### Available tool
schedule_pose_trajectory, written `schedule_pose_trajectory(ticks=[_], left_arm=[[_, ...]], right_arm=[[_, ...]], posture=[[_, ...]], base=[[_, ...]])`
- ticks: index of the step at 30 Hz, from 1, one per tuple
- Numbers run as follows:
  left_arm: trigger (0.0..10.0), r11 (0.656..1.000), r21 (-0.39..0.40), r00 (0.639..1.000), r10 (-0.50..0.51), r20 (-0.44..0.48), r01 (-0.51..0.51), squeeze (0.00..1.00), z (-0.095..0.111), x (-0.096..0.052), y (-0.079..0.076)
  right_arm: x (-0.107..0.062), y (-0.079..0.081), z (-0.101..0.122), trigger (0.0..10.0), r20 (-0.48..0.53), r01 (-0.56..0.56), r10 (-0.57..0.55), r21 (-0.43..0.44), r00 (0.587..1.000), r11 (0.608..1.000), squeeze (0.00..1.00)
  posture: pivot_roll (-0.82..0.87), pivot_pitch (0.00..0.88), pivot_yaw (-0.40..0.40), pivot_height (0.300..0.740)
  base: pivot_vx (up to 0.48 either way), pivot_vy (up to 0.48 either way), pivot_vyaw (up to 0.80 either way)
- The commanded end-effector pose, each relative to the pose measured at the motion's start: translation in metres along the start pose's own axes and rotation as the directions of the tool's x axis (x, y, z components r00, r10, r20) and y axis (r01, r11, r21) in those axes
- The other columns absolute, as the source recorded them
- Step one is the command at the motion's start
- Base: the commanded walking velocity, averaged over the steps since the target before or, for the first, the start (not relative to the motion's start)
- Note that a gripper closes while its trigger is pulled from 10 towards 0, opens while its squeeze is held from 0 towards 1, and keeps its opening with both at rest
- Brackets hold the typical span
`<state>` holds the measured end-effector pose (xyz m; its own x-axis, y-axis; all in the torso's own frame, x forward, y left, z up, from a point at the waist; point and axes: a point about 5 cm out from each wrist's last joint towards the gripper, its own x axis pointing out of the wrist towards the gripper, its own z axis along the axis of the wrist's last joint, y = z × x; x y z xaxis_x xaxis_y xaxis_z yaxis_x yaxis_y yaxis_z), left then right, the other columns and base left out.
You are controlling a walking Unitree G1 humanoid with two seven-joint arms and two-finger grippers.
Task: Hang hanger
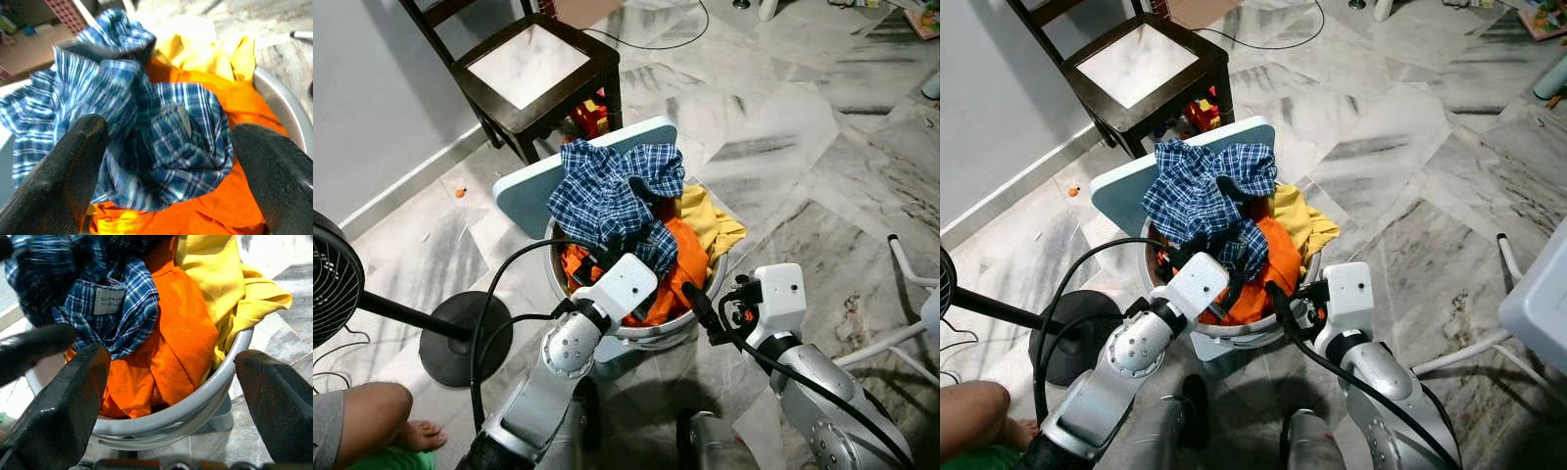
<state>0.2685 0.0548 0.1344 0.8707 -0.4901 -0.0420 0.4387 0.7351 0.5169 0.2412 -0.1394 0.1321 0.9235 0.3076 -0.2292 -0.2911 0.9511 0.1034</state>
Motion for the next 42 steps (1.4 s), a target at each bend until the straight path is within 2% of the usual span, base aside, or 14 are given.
schedule_pose_trajectory(ticks=[1, 2, 6, 8, 10, 11, 14, 18, 21, 25, 29, 33, 38, 42], left_arm=[[10.0, 1.0, 0.025, 1.0, 0.008, 0.013, -0.009, 0.42, 0.003, -0.007, -0.003], [10.0, 0.999, 0.033, 1.0, 0.016, 0.026, -0.017, 0.35, 0.005, -0.012, -0.004], [10.0, 1.0, 0.019, 1.0, -0.02, -0.001, 0.02, 0.35, -0.002, -0.018, -0.011], [10.0, 0.999, -0.033, 0.999, -0.024, -0.044, 0.022, 0.28, -0.009, -0.019, -0.015], [10.0, 0.999, -0.043, 0.998, -0.03, -0.057, 0.027, 0.26, -0.012, -0.019, -0.017], [10.0, 0.995, -0.092, 0.994, -0.044, -0.102, 0.035, 0.02, -0.021, -0.017, -0.02], [10.0, 0.993, -0.118, 0.988, -0.028, -0.153, 0.01, 0.0, -0.035, -0.011, -0.016], [10.0, 0.993, -0.118, 0.987, -0.011, -0.159, -0.008, 0.0, -0.041, -0.005, -0.009], [10.0, 0.991, -0.121, 0.984, 0.035, -0.173, -0.056, 0.0, -0.048, 0.006, 0.005], [10.0, 0.99, -0.119, 0.984, 0.054, -0.169, -0.075, 0.0, -0.049, 0.018, 0.014], [10.0, 0.989, -0.124, 0.988, 0.061, -0.143, -0.079, 0.0, -0.041, 0.027, 0.016], [10.0, 0.99, -0.126, 0.99, 0.044, -0.134, -0.061, 0.0, -0.039, 0.033, 0.01], [10.0, 0.991, -0.127, 0.995, 0.04, -0.096, -0.052, 0.0, -0.024, 0.033, 0.005], [10.0, 0.986, -0.136, 0.993, 0.09, -0.08, -0.1, 0.0, -0.015, 0.017, 0.0]], right_arm=[[-0.001, 0.001, -0.006, 10.0, -0.022, -0.001, 0.001, 0.008, 1.0, 1.0, 0.0], [-0.001, 0.001, -0.006, 10.0, -0.022, -0.001, 0.001, 0.009, 1.0, 1.0, 0.0], [0.001, 0.002, -0.007, 10.0, -0.024, -0.003, 0.004, 0.011, 1.0, 1.0, 0.0], [0.001, 0.003, -0.007, 10.0, -0.023, -0.007, 0.007, 0.012, 1.0, 1.0, 0.0], [0.001, 0.004, -0.007, 10.0, -0.023, -0.008, 0.009, 0.012, 1.0, 1.0, 0.0], [0.001, 0.004, -0.007, 10.0, -0.022, -0.01, 0.01, 0.012, 1.0, 1.0, 0.0], [0.001, 0.003, -0.006, 10.0, -0.021, -0.008, 0.008, 0.009, 1.0, 1.0, 0.0], [0.0, 0.003, -0.006, 10.0, -0.022, -0.005, 0.005, 0.007, 1.0, 1.0, 0.0], [-0.001, 0.002, -0.006, 10.0, -0.024, -0.002, 0.003, 0.005, 1.0, 1.0, 0.0], [-0.002, 0.003, -0.006, 10.0, -0.025, -0.003, 0.003, 0.005, 1.0, 1.0, 0.0], [-0.002, 0.003, -0.006, 10.0, -0.026, -0.003, 0.004, 0.006, 1.0, 1.0, 0.0], [-0.002, 0.004, -0.006, 10.0, -0.024, -0.004, 0.005, 0.007, 1.0, 1.0, 0.0], [-0.003, 0.003, -0.006, 10.0, -0.024, -0.001, 0.001, 0.006, 1.0, 1.0, 0.0], [-0.003, 0.002, -0.006, 10.0, -0.024, 0.003, -0.003, 0.006, 1.0, 1.0, 0.0]], posture=[[-0.08, 0.307, 0.059, 0.74], [-0.07, 0.306, 0.06, 0.74], [-0.06, 0.306, 0.059, 0.74], [-0.06, 0.306, 0.059, 0.74], [-0.06, 0.306, 0.059, 0.74], [-0.07, 0.304, 0.057, 0.74], [-0.07, 0.304, 0.057, 0.74], [-0.09, 0.307, 0.054, 0.74], [-0.09, 0.311, 0.052, 0.74], [-0.1, 0.314, 0.052, 0.74], [-0.09, 0.316, 0.054, 0.74], [-0.09, 0.316, 0.054, 0.74], [-0.1, 0.319, 0.057, 0.74], [-0.09, 0.319, 0.062, 0.74]], base=[[0.0, 0.0, 0.0], [0.0, 0.0, 0.0], [0.0, 0.0, 0.0], [0.0, 0.0, 0.0], [0.0, 0.0, 0.0], [0.0, 0.0, 0.0], [0.0, 0.0, 0.0], [0.0, 0.0, 0.0], [0.0, 0.0, 0.0], [0.0, 0.0, 0.0], [0.0, 0.0, 0.0], [0.0, 0.0, 0.0], [0.0, 0.0, 0.0], [0.0, 0.0, 0.0]])
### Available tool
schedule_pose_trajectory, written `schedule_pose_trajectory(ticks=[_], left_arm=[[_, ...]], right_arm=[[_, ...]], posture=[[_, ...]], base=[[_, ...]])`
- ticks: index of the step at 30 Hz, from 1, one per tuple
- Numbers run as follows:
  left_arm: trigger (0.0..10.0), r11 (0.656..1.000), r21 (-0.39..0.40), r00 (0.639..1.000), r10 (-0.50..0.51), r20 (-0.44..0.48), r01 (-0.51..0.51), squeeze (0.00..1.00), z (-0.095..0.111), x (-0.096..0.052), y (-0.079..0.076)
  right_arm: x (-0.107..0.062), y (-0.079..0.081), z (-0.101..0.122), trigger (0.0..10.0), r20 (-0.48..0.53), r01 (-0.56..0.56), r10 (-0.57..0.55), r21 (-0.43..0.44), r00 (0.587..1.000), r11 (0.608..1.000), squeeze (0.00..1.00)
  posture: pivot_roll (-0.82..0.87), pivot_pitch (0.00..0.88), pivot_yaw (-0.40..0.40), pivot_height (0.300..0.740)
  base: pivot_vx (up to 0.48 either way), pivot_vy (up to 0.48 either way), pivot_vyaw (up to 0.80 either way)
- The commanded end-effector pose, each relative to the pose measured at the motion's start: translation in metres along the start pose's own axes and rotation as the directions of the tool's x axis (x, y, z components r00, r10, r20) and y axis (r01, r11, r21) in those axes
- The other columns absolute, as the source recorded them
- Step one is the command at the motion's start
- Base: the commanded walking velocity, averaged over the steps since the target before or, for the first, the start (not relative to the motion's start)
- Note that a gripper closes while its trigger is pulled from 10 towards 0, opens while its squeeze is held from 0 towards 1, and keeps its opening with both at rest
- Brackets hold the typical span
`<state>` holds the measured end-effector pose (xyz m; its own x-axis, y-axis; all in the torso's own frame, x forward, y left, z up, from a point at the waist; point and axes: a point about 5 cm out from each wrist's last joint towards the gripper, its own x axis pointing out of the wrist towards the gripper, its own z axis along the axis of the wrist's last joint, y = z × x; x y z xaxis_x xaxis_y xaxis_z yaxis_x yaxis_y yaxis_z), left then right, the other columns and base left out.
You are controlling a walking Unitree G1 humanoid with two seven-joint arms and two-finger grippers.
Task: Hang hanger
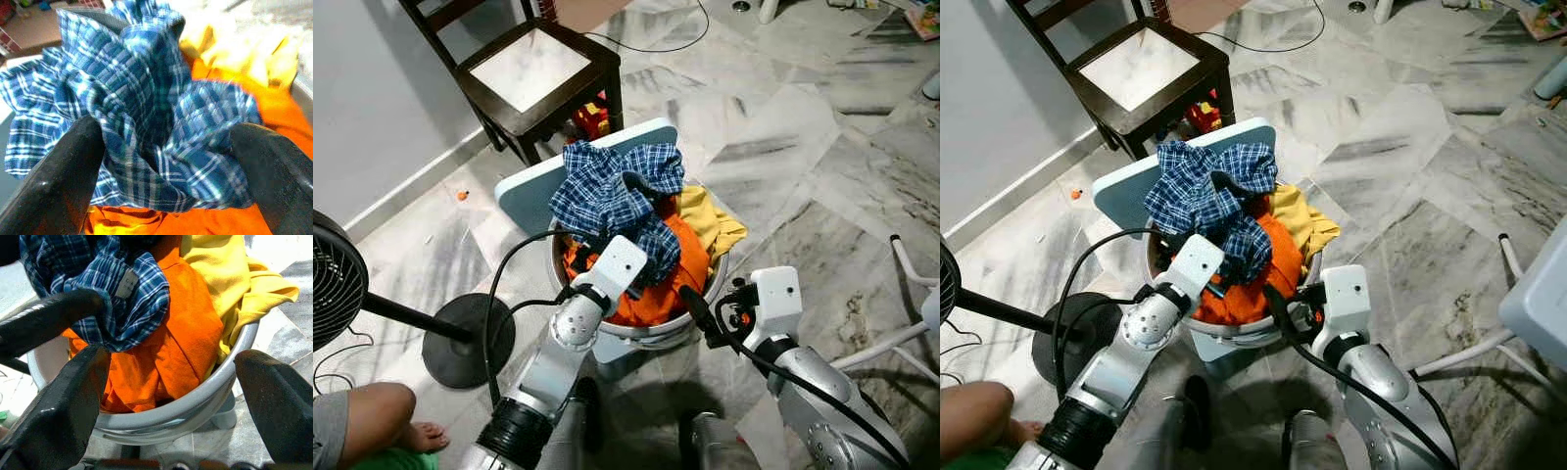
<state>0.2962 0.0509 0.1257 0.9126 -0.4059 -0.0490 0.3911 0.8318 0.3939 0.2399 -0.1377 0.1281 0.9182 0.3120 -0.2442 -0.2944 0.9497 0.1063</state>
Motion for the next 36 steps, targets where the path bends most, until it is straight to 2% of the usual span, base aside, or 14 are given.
schedule_pose_trajectory(ticks=[1, 2, 3, 4, 5, 6, 8, 12, 18, 19, 20, 23, 27, 36], left_arm=[[10.0, 1.0, 0.0, 0.999, 0.026, -0.024, -0.026, 0.0, -0.005, -0.012, -0.003], [10.0, 0.999, -0.001, 0.999, 0.037, -0.023, -0.037, 0.02, -0.005, -0.016, -0.003], [10.0, 0.999, -0.007, 0.998, 0.053, -0.02, -0.054, 0.32, -0.005, -0.02, -0.003], [10.0, 0.997, -0.004, 0.997, 0.078, -0.016, -0.078, 0.9, -0.004, -0.023, -0.001], [10.0, 0.995, -0.002, 0.995, 0.096, -0.013, -0.096, 0.9, -0.004, -0.026, 0.0], [10.0, 0.995, 0.004, 0.995, 0.103, -0.006, -0.103, 1.0, -0.003, -0.033, 0.001], [10.0, 0.993, -0.014, 0.993, 0.118, -0.001, -0.118, 1.0, -0.001, -0.039, 0.002], [10.0, 0.994, -0.022, 0.994, 0.109, 0.001, -0.109, 1.0, 0.003, -0.042, 0.0], [10.0, 0.999, -0.036, 1.0, 0.026, 0.005, -0.026, 1.0, 0.002, -0.025, -0.008], [10.0, 0.999, -0.035, 1.0, 0.016, 0.009, -0.015, 0.73, 0.004, -0.021, -0.009], [10.0, 0.999, -0.037, 1.0, 0.008, 0.009, -0.007, 0.0, 0.004, -0.017, -0.01], [10.0, 0.997, -0.076, 1.0, -0.012, -0.013, 0.011, 0.0, 0.004, -0.008, -0.012], [10.0, 0.995, -0.103, 0.999, -0.019, -0.029, 0.016, 0.0, 0.001, -0.005, -0.013], [10.0, 0.982, -0.187, 0.993, -0.055, -0.106, 0.034, 0.0, -0.02, 0.001, -0.019]], right_arm=[[-0.003, 0.001, -0.002, 10.0, -0.008, 0.007, -0.007, 0.005, 1.0, 1.0, 0.0], [-0.003, 0.001, -0.002, 10.0, -0.008, 0.006, -0.006, 0.006, 1.0, 1.0, 0.0], [-0.003, 0.002, -0.003, 10.0, -0.008, 0.006, -0.005, 0.006, 1.0, 1.0, 0.0], [-0.002, 0.002, -0.003, 10.0, -0.008, 0.005, -0.004, 0.007, 1.0, 1.0, 0.0], [-0.002, 0.002, -0.003, 10.0, -0.009, 0.004, -0.004, 0.008, 1.0, 1.0, 0.0], [-0.002, 0.003, -0.003, 10.0, -0.008, 0.001, -0.001, 0.009, 1.0, 1.0, 0.0], [-0.002, 0.003, -0.003, 10.0, -0.009, 0.0, 0.0, 0.009, 1.0, 1.0, 0.0], [-0.001, 0.002, -0.003, 10.0, -0.01, 0.0, 0.0, 0.009, 1.0, 1.0, 0.0], [0.001, 0.005, -0.001, 10.0, -0.002, -0.009, 0.009, 0.006, 1.0, 1.0, 0.0], [0.001, 0.005, -0.001, 10.0, -0.001, -0.009, 0.009, 0.004, 1.0, 1.0, 0.0], [0.001, 0.004, -0.001, 10.0, -0.001, -0.008, 0.008, 0.002, 1.0, 1.0, 0.0], [0.0, 0.002, -0.001, 10.0, -0.001, -0.001, 0.001, -0.003, 1.0, 1.0, 0.0], [-0.001, 0.002, 0.0, 10.0, 0.0, 0.002, -0.002, -0.004, 1.0, 1.0, 0.0], [-0.003, 0.001, -0.001, 10.0, -0.008, 0.001, -0.001, -0.009, 1.0, 1.0, 0.0]], posture=[[-0.09, 0.319, 0.062, 0.74], [-0.09, 0.319, 0.062, 0.74], [-0.09, 0.319, 0.062, 0.74], [-0.08, 0.32, 0.061, 0.74], [-0.08, 0.32, 0.061, 0.74], [-0.08, 0.32, 0.061, 0.74], [-0.08, 0.319, 0.06, 0.74], [-0.07, 0.318, 0.058, 0.74], [-0.09, 0.313, 0.055, 0.74], [-0.09, 0.311, 0.055, 0.74], [-0.09, 0.311, 0.055, 0.74], [-0.09, 0.311, 0.055, 0.74], [-0.11, 0.311, 0.059, 0.74], [-0.12, 0.316, 0.057, 0.74]], base=[[0.0, 0.0, 0.0], [0.0, 0.0, 0.0], [0.0, 0.0, 0.0], [0.0, 0.0, 0.0], [0.0, 0.0, 0.0], [0.0, 0.0, 0.0], [0.0, 0.0, 0.0], [0.0, 0.0, 0.0], [0.0, 0.0, 0.0], [0.0, 0.0, 0.0], [0.0, 0.0, 0.0], [0.0, 0.0, 0.0], [0.0, 0.0, 0.0], [0.0, 0.0, 0.0]])
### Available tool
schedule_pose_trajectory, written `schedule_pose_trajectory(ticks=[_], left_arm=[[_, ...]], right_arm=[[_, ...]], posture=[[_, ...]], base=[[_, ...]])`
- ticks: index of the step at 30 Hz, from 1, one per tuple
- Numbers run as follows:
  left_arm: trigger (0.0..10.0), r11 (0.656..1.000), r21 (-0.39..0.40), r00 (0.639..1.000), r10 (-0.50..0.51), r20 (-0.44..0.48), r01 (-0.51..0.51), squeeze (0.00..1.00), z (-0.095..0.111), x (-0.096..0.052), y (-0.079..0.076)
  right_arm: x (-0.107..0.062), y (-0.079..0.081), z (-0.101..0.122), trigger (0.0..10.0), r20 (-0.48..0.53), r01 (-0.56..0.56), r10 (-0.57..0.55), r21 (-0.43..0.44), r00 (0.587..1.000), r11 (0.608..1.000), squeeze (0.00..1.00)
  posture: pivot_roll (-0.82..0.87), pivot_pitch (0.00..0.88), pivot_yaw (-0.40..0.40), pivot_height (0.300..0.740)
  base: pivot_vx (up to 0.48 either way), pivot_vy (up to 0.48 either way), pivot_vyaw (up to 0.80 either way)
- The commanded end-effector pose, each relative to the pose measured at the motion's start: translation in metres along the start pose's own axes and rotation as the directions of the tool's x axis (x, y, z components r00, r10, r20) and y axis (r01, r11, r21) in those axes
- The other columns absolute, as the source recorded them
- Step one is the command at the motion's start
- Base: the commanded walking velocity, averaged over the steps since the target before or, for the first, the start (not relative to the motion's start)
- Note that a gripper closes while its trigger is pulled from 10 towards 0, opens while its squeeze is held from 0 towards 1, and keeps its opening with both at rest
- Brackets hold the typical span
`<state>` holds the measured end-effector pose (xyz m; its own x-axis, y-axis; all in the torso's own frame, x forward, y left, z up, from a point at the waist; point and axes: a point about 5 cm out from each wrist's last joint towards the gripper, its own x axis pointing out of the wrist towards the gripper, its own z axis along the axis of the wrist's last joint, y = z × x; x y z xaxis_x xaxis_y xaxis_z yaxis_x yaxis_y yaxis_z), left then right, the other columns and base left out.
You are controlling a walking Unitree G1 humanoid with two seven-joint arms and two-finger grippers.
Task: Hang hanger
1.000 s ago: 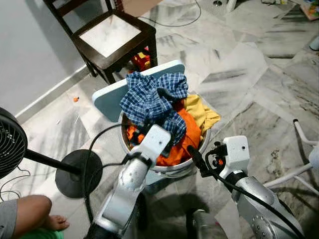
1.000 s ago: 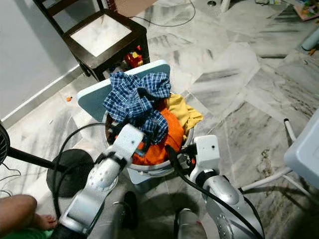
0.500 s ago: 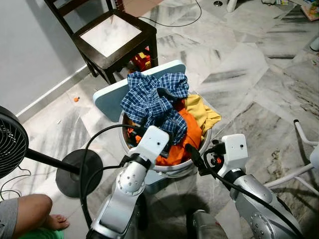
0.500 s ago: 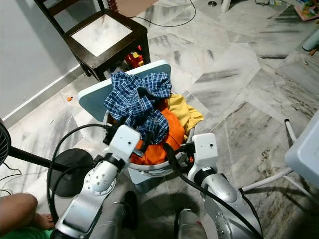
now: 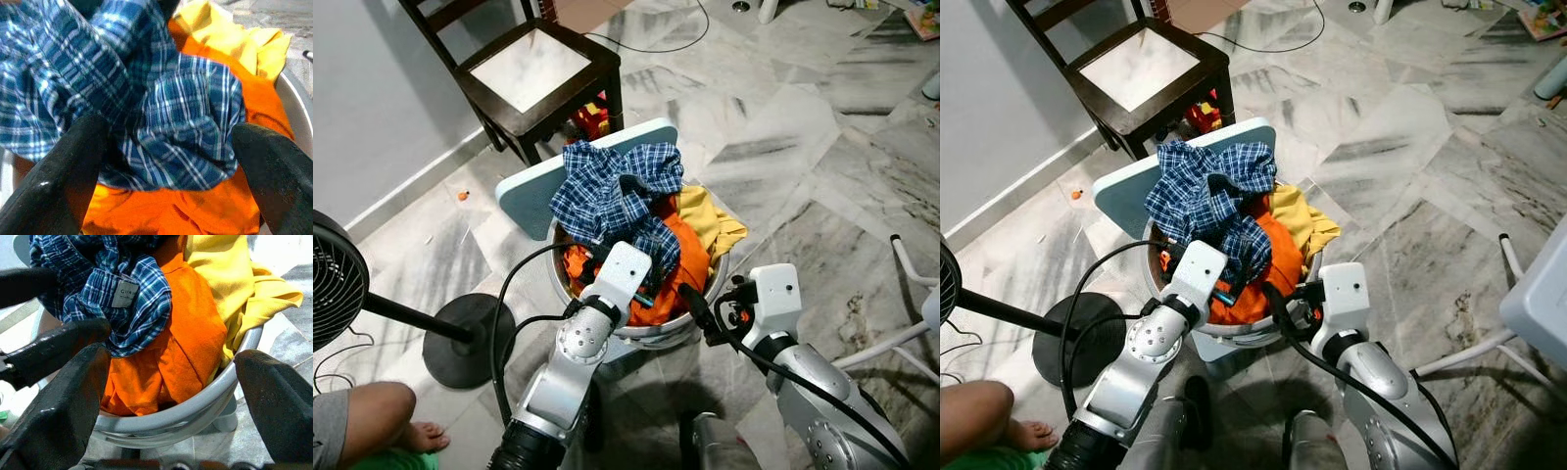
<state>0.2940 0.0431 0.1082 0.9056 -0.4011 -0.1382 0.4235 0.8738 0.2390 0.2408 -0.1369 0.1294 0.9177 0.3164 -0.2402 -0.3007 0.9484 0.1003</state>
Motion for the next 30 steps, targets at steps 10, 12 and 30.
schedule_pose_trajectory(ticks=[10, 12, 30], left_arm=[[10.0, 0.999, -0.013, 0.999, -0.041, 0.031, 0.041, 0.0, -0.001, 0.016, -0.002], [10.0, 0.999, -0.001, 0.998, -0.043, 0.048, 0.043, 0.0, 0.004, 0.02, -0.001], [3.9, 0.989, -0.015, 0.986, -0.145, -0.078, 0.144, 0.0, -0.019, 0.035, -0.008]], right_arm=[[-0.006, -0.003, -0.002, 10.0, -0.013, 0.013, -0.013, -0.007, 1.0, 1.0, 0.0], [-0.006, -0.002, -0.003, 10.0, -0.013, 0.013, -0.013, -0.006, 1.0, 1.0, 0.0], [-0.006, 0.0, -0.004, 10.0, -0.015, 0.017, -0.017, -0.001, 1.0, 1.0, 0.0]], posture=[[-0.13, 0.31, 0.063, 0.74], [-0.13, 0.31, 0.064, 0.74], [-0.14, 0.313, 0.07, 0.74]], base=[[0.0, 0.0, 0.0], [0.0, 0.0, 0.0], [0.0, 0.0, 0.0]])
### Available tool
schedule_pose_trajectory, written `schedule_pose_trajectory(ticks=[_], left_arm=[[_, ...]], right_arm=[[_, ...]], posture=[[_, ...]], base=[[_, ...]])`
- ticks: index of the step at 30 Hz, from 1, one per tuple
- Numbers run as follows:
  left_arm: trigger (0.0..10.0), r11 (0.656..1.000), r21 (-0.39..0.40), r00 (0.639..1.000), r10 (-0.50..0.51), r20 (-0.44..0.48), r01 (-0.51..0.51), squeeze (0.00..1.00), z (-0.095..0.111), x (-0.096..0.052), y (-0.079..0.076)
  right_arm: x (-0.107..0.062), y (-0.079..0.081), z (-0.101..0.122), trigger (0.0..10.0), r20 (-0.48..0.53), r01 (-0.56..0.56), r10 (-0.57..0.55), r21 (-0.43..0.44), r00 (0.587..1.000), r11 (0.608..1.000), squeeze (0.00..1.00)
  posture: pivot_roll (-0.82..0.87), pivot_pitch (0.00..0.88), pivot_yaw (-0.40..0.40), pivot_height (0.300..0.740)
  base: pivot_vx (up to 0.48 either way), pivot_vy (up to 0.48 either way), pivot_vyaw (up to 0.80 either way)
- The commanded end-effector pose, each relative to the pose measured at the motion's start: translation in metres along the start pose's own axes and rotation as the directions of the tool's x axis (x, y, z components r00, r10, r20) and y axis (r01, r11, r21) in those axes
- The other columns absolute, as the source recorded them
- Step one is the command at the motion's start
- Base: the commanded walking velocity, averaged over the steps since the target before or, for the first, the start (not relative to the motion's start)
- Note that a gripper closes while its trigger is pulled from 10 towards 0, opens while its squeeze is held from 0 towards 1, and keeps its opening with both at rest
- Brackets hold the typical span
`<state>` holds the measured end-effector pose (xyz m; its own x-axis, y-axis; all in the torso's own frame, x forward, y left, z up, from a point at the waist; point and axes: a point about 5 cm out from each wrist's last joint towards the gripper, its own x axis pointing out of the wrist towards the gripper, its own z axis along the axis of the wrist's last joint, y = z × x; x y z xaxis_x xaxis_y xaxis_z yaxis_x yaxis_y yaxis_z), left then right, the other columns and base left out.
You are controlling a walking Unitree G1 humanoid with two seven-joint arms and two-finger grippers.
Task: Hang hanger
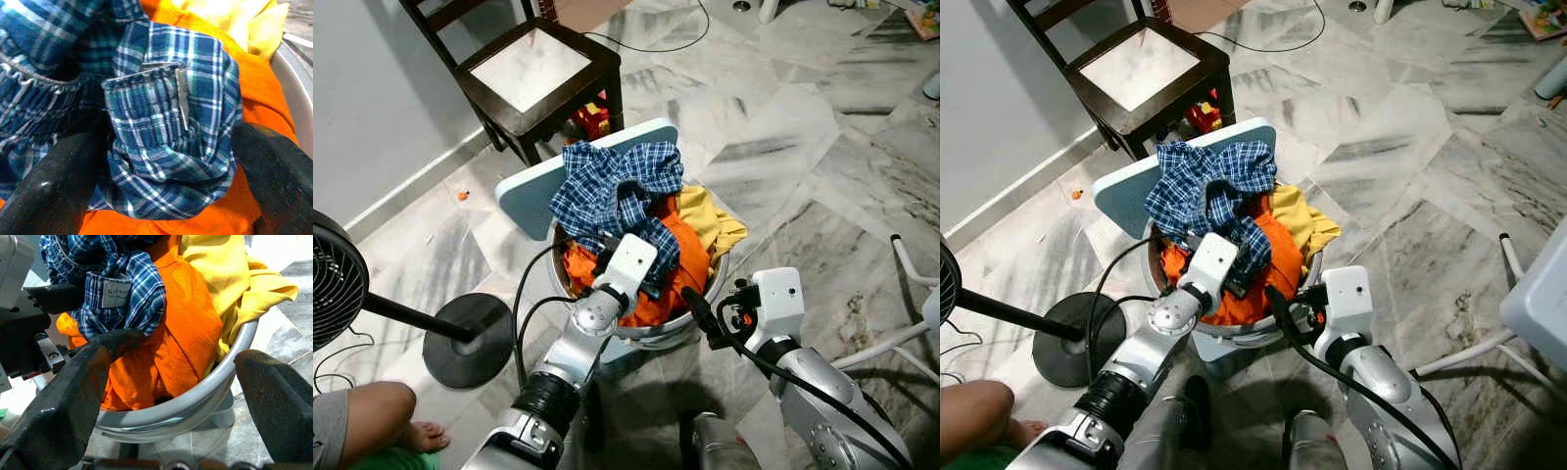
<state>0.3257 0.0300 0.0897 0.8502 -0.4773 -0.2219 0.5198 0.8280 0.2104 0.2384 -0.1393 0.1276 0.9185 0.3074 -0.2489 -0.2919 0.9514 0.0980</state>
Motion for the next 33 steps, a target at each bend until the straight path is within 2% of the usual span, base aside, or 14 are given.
schedule_pose_trajectory(ticks=[1, 12, 17, 22, 33], left_arm=[[0.0, 0.999, 0.006, 0.999, -0.043, -0.01, 0.043, 0.0, -0.006, -0.001, -0.006], [0.0, 0.999, 0.025, 0.999, -0.026, 0.028, 0.025, 0.0, -0.007, 0.001, -0.001], [0.0, 0.998, 0.061, 0.999, -0.021, 0.039, 0.019, 0.0, -0.009, 0.0, -0.001], [0.0, 0.994, 0.108, 0.997, 0.0, 0.081, -0.009, 0.0, -0.009, -0.002, 0.0], [0.0, 0.988, 0.136, 0.983, 0.046, 0.178, -0.071, 0.0, -0.004, -0.007, 0.006]], right_arm=[[-0.004, 0.002, -0.002, 10.0, -0.008, 0.007, -0.007, -0.001, 1.0, 1.0, 0.0], [-0.003, 0.001, -0.001, 10.0, -0.006, 0.013, -0.013, -0.004, 1.0, 1.0, 0.0], [-0.002, 0.0, -0.001, 10.0, -0.006, 0.013, -0.013, -0.005, 1.0, 1.0, 0.0], [-0.002, 0.0, -0.002, 10.0, -0.006, 0.014, -0.014, -0.007, 1.0, 1.0, 0.0], [0.0, -0.001, -0.001, 10.0, -0.003, 0.014, -0.014, -0.012, 1.0, 1.0, 0.0]], posture=[[-0.14, 0.312, 0.07, 0.74], [-0.14, 0.309, 0.067, 0.74], [-0.14, 0.306, 0.068, 0.74], [-0.14, 0.302, 0.066, 0.74], [-0.14, 0.296, 0.061, 0.74]], base=[[0.0, 0.0, 0.0], [0.0, 0.0, 0.0], [0.0, 0.0, 0.0], [0.0, 0.0, 0.0], [0.0, 0.0, 0.0]])
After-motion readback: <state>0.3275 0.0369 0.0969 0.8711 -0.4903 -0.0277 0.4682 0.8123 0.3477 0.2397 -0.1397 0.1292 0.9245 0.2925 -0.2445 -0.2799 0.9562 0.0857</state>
